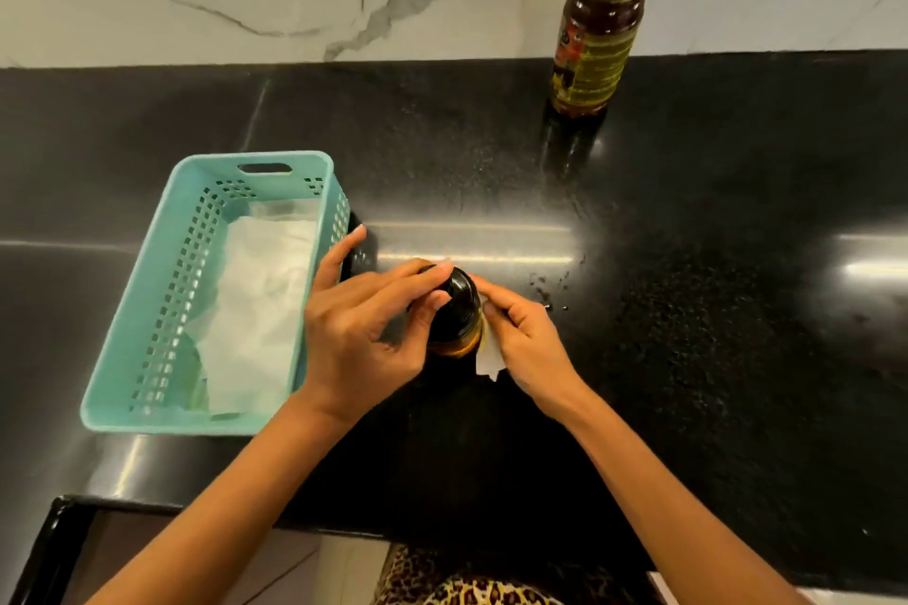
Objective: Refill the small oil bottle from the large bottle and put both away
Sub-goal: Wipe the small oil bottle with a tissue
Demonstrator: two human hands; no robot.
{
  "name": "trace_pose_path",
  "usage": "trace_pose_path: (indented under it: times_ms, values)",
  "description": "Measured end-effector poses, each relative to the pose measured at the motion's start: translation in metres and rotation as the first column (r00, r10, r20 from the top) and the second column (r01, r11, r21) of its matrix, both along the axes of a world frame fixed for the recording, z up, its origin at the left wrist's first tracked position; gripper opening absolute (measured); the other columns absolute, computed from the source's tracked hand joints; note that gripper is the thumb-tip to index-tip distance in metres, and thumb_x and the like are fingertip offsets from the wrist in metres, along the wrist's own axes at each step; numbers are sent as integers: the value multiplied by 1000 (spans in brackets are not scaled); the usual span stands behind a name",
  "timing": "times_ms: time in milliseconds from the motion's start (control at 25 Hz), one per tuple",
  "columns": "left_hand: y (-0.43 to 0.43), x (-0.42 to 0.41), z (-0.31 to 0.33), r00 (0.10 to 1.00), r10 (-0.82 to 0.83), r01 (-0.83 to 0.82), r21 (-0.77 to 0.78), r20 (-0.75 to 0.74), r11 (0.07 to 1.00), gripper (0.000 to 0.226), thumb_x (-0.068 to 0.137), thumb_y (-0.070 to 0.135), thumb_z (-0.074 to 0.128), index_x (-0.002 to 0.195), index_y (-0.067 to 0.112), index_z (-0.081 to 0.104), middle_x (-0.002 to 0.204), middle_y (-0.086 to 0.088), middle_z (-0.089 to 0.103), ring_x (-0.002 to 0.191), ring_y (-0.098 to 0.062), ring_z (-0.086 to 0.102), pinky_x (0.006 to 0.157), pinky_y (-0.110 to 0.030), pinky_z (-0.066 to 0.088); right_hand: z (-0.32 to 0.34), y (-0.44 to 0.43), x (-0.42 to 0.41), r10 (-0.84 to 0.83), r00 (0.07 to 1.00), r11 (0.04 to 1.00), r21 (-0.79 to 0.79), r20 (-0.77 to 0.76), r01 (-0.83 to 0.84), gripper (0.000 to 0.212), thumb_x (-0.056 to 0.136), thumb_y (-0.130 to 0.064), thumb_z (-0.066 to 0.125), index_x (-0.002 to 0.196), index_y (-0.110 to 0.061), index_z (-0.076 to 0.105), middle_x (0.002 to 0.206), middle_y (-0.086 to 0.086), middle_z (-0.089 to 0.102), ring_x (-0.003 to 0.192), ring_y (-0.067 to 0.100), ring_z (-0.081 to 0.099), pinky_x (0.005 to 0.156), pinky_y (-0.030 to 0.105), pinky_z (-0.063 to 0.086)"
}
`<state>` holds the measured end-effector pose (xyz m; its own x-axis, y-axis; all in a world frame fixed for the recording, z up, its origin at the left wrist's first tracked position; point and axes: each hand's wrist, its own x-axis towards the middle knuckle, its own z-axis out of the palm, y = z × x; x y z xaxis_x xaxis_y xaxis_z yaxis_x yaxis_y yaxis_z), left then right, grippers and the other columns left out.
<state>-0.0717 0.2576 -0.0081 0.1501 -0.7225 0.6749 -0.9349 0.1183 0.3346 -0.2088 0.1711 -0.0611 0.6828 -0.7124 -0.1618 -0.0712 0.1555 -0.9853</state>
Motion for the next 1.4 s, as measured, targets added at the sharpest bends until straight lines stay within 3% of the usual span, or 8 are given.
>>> trace_pose_path:
  times_ms: [120, 320, 520, 720, 920, 1120, 1320, 1400]
  values:
    - [-2, 1, -4, 1000, -18, 18, -21, 11, 1000, 15, 88, 17, 60, 102, 17, 66, 95, 6, 67, 71, -7, 65, 101, -44, 40, -2, -5, 2, 44, 997, 998, 45, -70, -41, 37, 92, 8, 42, 123, -6, 57, 126, 9, 59, 121, 16, 53, 106, 36, 39]
    - [-2, -3, -13, 999, -11, 9, -59, -44, 998, 16, 87, 15, 62, 103, 16, 66, 105, 5, 64, 78, -5, 64, 97, -45, 42, 18, -12, -1, 27, 997, 996, 79, 71, -33, 42, 89, 15, 39, 117, -7, 61, 118, -1, 64, 114, 7, 57, 93, 15, 42]
    - [-4, -6, -17, 996, -21, 15, -77, -83, 997, 16, 87, 16, 62, 103, 16, 65, 104, 4, 66, 82, -6, 65, 98, -45, 40, 5, -24, 9, 198, 967, 980, 54, -161, -192, 40, 91, 11, 41, 119, -10, 60, 121, 2, 63, 115, 7, 56, 96, 19, 41]
    - [-4, -7, -19, 995, -18, 10, -77, -99, 997, 16, 88, 20, 60, 103, 18, 65, 104, 6, 65, 79, -6, 65, 93, -44, 42, 30, -44, 3, 241, 969, 956, 159, 50, -245, 45, 84, 21, 37, 107, -4, 66, 107, -3, 69, 104, 10, 63, 85, 15, 46]
    - [-5, -8, -21, 974, -102, 83, -99, -201, 992, 18, 88, 14, 58, 104, 9, 65, 104, -2, 66, 93, -11, 66, 90, -37, 49, 13, -46, 20, 402, 898, 916, 93, -181, -391, 40, 88, 15, 41, 114, -6, 64, 116, 3, 66, 111, 10, 59, 95, 23, 43]
    - [-7, -12, -22, 945, -172, 146, -113, -279, 983, 21, 89, 10, 56, 106, -1, 62, 105, -8, 66, 104, -16, 64, 88, -31, 53, 37, -65, 13, 435, 900, 896, 116, -23, -430, 47, 82, 22, 40, 103, -9, 68, 103, -7, 71, 104, 8, 63, 86, 14, 44]
    - [-7, -11, -25, 936, -179, 149, -117, -303, 982, 22, 89, 11, 56, 107, 0, 61, 106, -12, 65, 106, -17, 64, 86, -33, 54, 17, -62, 31, 546, 803, 838, 133, -238, -530, 43, 84, 18, 44, 109, -9, 66, 102, -8, 70, 101, 3, 63, 84, 13, 45]
    - [-7, -13, -26, 938, -174, 146, -113, -299, 983, 22, 89, 11, 57, 108, 0, 62, 106, -12, 65, 106, -17, 64, 86, -33, 54, 29, -71, 31, 585, 783, 811, 136, -212, -569, 40, 84, 18, 45, 109, -5, 66, 108, 1, 69, 104, 7, 63, 86, 14, 45]
